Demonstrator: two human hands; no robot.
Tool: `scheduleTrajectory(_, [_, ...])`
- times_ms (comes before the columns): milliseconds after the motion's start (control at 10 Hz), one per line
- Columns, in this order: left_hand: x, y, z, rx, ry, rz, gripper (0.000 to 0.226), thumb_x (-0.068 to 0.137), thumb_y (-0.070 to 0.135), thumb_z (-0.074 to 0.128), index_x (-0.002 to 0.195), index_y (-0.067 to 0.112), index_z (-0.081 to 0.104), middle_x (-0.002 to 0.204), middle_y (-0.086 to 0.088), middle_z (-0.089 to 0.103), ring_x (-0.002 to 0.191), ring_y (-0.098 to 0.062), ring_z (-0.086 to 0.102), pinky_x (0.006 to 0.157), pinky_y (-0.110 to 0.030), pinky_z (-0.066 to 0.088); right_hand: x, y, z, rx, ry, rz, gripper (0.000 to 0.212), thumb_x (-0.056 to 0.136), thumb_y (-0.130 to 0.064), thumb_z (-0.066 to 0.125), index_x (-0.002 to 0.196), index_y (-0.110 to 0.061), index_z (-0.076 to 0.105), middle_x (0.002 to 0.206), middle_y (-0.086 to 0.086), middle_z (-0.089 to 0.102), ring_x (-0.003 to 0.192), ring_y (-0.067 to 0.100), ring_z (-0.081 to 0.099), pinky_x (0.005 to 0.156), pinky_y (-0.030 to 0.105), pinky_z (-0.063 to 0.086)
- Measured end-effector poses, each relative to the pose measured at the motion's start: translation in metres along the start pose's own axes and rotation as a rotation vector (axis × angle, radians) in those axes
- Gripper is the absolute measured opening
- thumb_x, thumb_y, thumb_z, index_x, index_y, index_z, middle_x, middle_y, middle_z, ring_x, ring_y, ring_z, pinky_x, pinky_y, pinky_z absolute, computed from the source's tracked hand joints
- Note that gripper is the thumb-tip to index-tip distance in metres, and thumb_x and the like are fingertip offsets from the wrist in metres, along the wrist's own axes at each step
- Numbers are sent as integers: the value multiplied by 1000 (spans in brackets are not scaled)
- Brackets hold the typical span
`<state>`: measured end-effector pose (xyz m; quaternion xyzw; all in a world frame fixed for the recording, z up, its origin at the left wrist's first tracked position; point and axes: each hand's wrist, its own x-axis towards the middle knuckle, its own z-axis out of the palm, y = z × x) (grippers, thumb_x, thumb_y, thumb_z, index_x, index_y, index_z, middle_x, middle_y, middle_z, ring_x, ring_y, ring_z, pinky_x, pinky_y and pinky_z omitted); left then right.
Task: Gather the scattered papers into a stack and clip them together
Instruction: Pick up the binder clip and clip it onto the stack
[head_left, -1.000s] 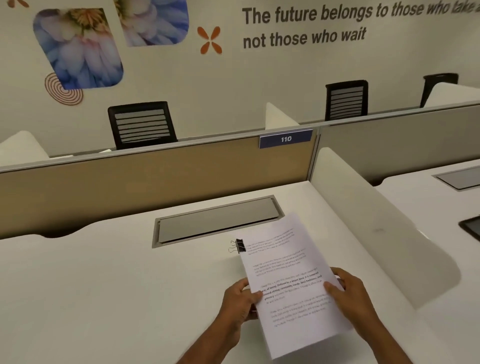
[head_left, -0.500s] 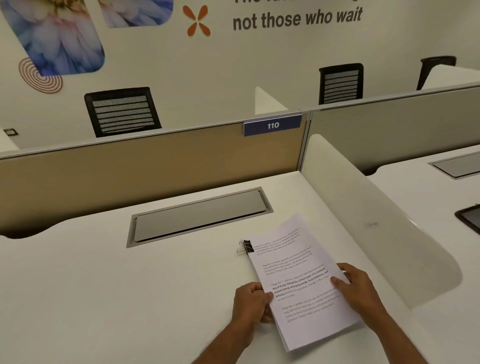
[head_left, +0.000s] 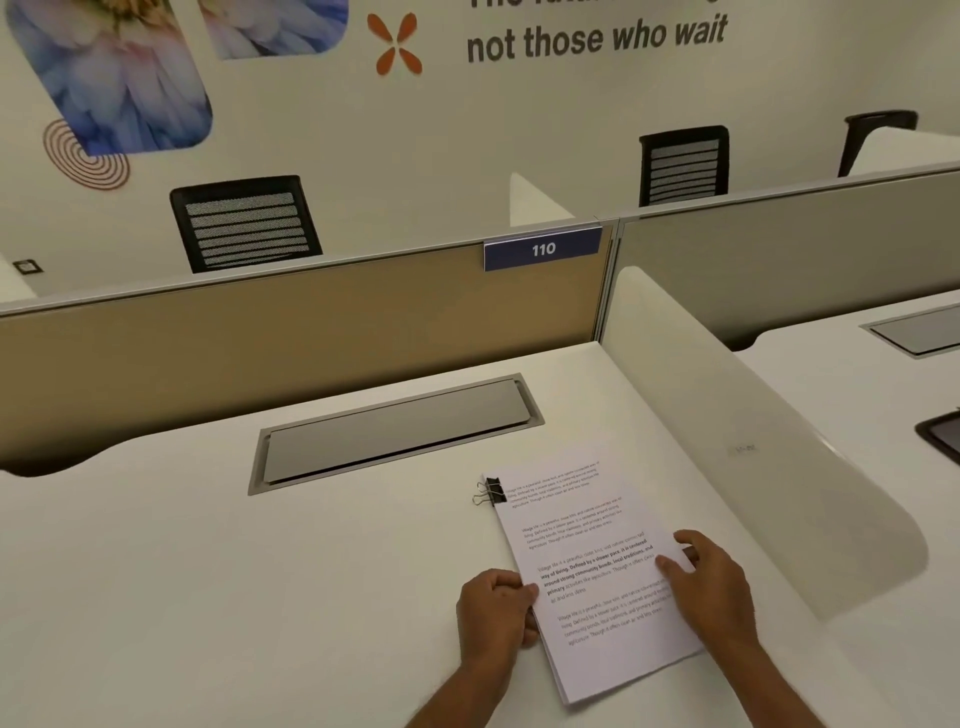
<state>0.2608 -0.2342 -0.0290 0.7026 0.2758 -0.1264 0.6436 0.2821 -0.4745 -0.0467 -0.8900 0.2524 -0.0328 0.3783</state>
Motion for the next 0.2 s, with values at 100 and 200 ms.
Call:
scheduleTrajectory(100, [-6, 1, -7, 6, 69, 25, 9, 85, 6, 74, 91, 3, 68, 72, -19, 75, 52, -20, 62, 51, -28, 54, -3, 2, 1, -24, 66, -55, 44, 88, -16, 74, 129, -9, 62, 118, 15, 67, 107, 33, 65, 92, 44, 52])
scheduleTrajectory(200, [-20, 1, -23, 38, 80, 77, 4, 88, 8, 72, 90, 7, 69, 78, -17, 76, 55, -19, 65, 52, -29, 54, -16, 2, 1, -24, 148, -76, 39, 90, -16, 71, 127, -7, 62, 122, 16, 67, 109, 37, 64, 97, 53, 51])
